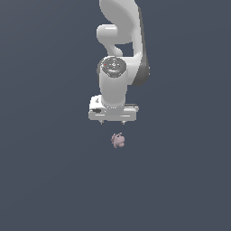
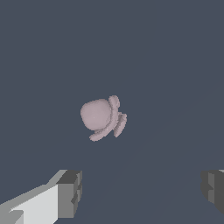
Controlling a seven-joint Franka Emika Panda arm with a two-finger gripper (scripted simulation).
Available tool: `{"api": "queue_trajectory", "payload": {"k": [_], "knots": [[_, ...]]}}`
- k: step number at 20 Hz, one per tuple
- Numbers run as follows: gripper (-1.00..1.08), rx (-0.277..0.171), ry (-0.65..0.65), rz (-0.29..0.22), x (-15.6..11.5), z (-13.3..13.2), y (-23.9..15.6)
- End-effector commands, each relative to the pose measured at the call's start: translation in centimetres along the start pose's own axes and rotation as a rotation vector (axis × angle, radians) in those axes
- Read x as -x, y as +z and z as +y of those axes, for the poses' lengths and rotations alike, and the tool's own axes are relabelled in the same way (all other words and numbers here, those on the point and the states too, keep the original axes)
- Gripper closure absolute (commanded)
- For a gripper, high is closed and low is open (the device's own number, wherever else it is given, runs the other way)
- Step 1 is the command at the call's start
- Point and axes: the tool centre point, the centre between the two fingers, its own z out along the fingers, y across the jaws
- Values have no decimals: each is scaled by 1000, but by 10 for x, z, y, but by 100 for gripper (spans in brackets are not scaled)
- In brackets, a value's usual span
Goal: Pick up the object and move it to a goal position.
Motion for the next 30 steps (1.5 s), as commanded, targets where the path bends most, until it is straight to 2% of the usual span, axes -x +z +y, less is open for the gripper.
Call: {"api": "queue_trajectory", "payload": {"k": [1, 13, 22, 30], "knots": [[-92, 0, 0, 0, 0, 0, 0], [-92, 32, 25, -19, 7, 32, 7], [-92, 28, 4, -14, 4, 28, 9], [-92, 11, -119, 10, -11, 8, 29]]}}
